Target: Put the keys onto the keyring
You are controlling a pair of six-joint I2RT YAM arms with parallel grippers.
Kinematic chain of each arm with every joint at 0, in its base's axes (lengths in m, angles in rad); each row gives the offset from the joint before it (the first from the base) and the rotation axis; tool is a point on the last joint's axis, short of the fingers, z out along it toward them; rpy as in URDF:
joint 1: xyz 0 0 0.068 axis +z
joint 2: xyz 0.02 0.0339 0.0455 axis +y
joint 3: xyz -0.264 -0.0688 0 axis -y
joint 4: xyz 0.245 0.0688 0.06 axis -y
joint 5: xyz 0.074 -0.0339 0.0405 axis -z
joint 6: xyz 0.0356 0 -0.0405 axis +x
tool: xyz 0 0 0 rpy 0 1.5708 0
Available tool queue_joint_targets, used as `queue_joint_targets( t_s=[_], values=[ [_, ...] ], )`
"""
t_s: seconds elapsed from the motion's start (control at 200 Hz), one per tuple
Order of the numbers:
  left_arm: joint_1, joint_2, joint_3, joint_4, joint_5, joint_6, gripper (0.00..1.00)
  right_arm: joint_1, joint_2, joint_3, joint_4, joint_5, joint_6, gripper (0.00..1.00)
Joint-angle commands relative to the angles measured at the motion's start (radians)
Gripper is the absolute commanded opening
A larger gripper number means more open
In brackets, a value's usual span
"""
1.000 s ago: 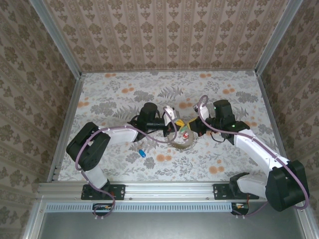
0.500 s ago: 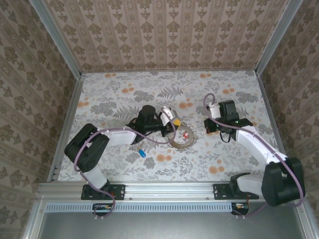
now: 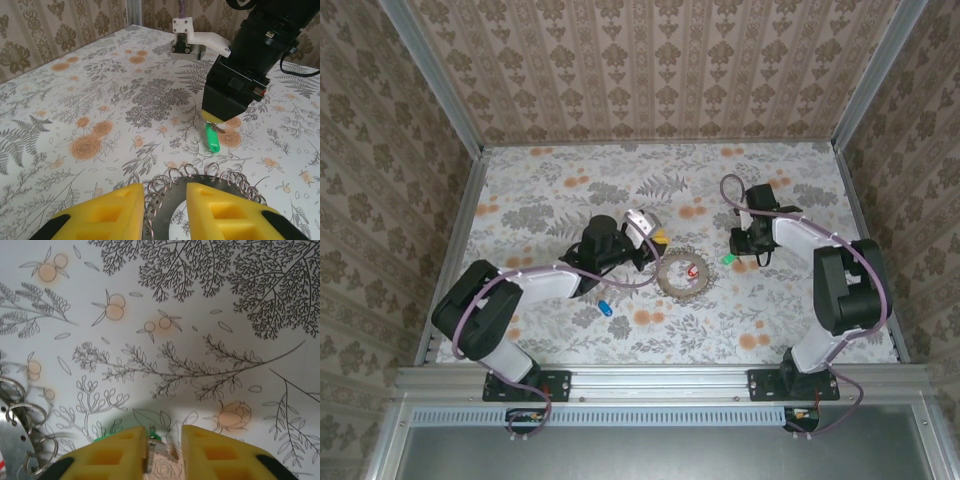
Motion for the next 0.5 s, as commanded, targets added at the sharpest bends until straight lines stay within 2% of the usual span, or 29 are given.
queue_joint_targets(
  t_s=[0.0, 0.17, 0.24, 0.28, 0.33, 0.365, 0.395, 0.44, 0.495],
  values=[
    [0.01, -0.06, -0.012, -0.051, -0.048, -0.085, 0.29, -0.004, 0.035, 0.093, -0.042, -0.016, -0.006, 0.36],
    [0.013, -0.104, -0.021, -0.16, -0.076, -0.209, 0.34, 0.008, 0.017, 0.119, -0.031, -0.113, -0.018, 0.43],
    [0.012, -0.107, -0.017, -0.21, -0.063, -0.267, 0.35, 0.015, 0.026, 0.124, -0.029, -0.222, -0.061, 0.44],
    [0.011, -0.106, -0.018, -0.232, -0.051, -0.299, 0.35, 0.017, 0.045, 0.137, -0.043, -0.234, -0.058, 0.44],
    [0.008, -0.103, -0.017, -0.256, -0.049, -0.342, 0.35, 0.017, 0.072, 0.154, -0.05, -0.229, -0.057, 0.42],
    [0.006, -0.1, -0.021, -0.262, -0.044, -0.362, 0.35, 0.017, 0.091, 0.171, -0.095, -0.178, -0.05, 0.4],
    [0.003, -0.098, -0.022, -0.267, -0.043, -0.374, 0.36, 0.016, 0.102, 0.178, -0.111, -0.134, -0.055, 0.31],
    [-0.003, -0.094, -0.022, -0.276, -0.043, -0.381, 0.35, 0.009, 0.105, 0.174, -0.12, -0.106, -0.053, 0.24],
    [-0.011, -0.092, -0.019, -0.28, -0.044, -0.382, 0.35, -0.009, 0.096, 0.14, -0.108, -0.129, -0.017, 0.14]
  ],
)
